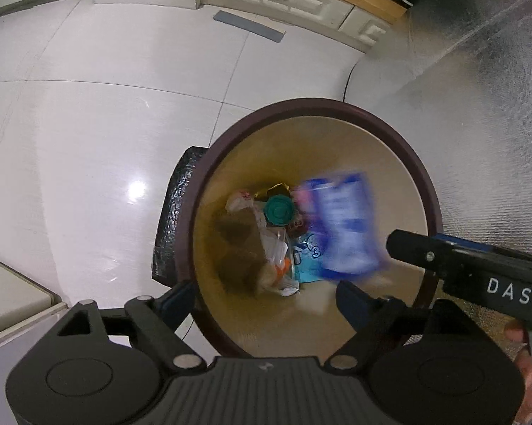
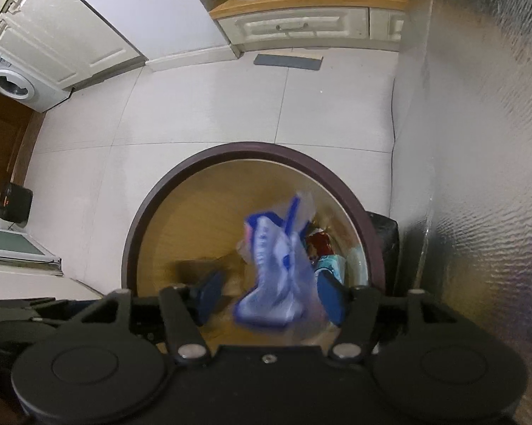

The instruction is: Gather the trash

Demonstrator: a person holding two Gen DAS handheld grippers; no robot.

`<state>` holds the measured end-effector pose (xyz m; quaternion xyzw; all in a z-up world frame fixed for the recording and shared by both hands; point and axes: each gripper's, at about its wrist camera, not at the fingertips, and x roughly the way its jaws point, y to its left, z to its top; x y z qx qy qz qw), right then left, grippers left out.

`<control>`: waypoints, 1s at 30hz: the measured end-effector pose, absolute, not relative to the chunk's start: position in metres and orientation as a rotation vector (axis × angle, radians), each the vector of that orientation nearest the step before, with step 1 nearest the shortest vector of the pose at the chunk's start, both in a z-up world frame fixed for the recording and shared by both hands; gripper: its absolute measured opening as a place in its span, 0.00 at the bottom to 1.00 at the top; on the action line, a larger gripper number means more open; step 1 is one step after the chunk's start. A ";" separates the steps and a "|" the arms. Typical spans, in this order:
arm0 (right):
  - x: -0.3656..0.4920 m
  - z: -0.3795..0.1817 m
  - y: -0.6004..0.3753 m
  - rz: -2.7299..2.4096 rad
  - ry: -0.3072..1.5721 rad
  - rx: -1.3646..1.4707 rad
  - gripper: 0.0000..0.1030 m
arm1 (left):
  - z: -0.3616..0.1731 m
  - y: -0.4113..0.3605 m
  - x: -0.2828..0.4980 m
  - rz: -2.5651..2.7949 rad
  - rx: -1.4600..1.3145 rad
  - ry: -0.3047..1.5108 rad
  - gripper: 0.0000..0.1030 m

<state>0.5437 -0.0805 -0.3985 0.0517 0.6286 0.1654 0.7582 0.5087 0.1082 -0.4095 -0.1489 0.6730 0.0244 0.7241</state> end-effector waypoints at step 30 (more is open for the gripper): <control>0.497 -0.305 -0.087 0.282 1.277 0.016 0.88 | -0.321 0.115 0.468 -0.004 -0.231 1.371 1.00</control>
